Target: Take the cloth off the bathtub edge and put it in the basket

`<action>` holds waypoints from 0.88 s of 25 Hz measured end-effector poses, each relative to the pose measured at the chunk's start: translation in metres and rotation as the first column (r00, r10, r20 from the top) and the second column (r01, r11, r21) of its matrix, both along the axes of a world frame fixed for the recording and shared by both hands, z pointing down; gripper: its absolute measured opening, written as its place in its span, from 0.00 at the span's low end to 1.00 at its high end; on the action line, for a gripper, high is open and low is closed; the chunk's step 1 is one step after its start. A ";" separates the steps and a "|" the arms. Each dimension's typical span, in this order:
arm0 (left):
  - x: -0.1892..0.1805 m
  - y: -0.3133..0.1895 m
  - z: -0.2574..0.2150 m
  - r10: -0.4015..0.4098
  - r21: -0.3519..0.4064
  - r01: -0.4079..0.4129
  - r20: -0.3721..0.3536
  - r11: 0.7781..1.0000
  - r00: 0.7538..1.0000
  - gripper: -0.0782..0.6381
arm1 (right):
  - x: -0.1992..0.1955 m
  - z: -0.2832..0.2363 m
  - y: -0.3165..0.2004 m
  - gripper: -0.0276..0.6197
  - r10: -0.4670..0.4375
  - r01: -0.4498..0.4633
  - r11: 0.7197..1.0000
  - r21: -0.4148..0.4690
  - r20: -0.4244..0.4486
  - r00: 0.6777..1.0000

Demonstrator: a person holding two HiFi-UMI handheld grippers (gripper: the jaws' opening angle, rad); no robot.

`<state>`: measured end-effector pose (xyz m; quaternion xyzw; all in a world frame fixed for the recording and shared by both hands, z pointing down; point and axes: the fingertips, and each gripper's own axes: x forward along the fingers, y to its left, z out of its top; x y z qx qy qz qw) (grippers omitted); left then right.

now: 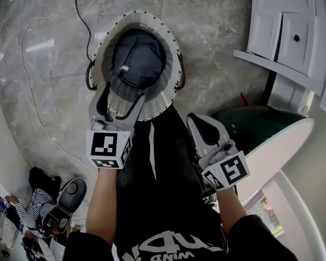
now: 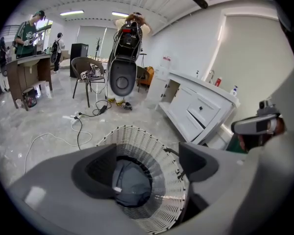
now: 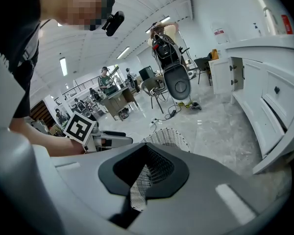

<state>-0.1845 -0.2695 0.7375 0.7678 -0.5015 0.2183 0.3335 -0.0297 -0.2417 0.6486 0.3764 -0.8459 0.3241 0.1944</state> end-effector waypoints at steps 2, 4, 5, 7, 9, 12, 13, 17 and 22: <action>0.000 0.002 -0.002 0.008 -0.010 -0.009 -0.006 1.000 1.000 0.63 | 0.002 -0.002 0.000 0.06 0.003 -0.003 1.000 -0.002 0.001 1.000; -0.003 0.002 -0.007 0.001 -0.022 -0.001 -0.012 1.000 1.000 0.63 | 0.004 -0.005 -0.001 0.06 0.004 -0.004 1.000 -0.003 -0.001 1.000; -0.004 0.001 -0.011 -0.006 -0.025 0.006 -0.014 1.000 1.000 0.63 | 0.004 -0.009 -0.003 0.06 0.002 -0.002 1.000 -0.001 -0.004 1.000; -0.005 0.000 -0.023 -0.009 -0.020 0.009 -0.018 1.000 1.000 0.63 | 0.005 -0.018 -0.008 0.06 -0.002 0.003 1.000 0.012 -0.011 1.000; -0.003 0.000 -0.038 0.000 -0.017 -0.001 -0.033 1.000 0.999 0.61 | 0.006 -0.031 -0.013 0.06 -0.008 0.009 1.000 0.026 -0.020 1.000; 0.002 0.003 -0.065 0.029 -0.014 -0.030 -0.061 0.999 0.998 0.55 | 0.005 -0.056 -0.019 0.06 -0.025 0.026 0.998 0.048 -0.023 0.999; 0.002 0.002 -0.074 0.035 -0.009 -0.036 -0.065 0.999 0.997 0.51 | 0.003 -0.065 -0.021 0.06 -0.033 0.035 0.998 0.057 -0.020 0.999; -0.005 -0.003 -0.111 0.044 0.018 -0.043 -0.063 0.999 0.997 0.36 | -0.012 -0.099 -0.028 0.06 -0.075 0.074 0.992 0.099 0.005 0.997; -0.008 -0.011 -0.163 0.043 0.069 -0.040 -0.046 0.997 0.998 0.17 | -0.023 -0.135 -0.026 0.06 -0.114 0.109 0.987 0.121 0.036 0.993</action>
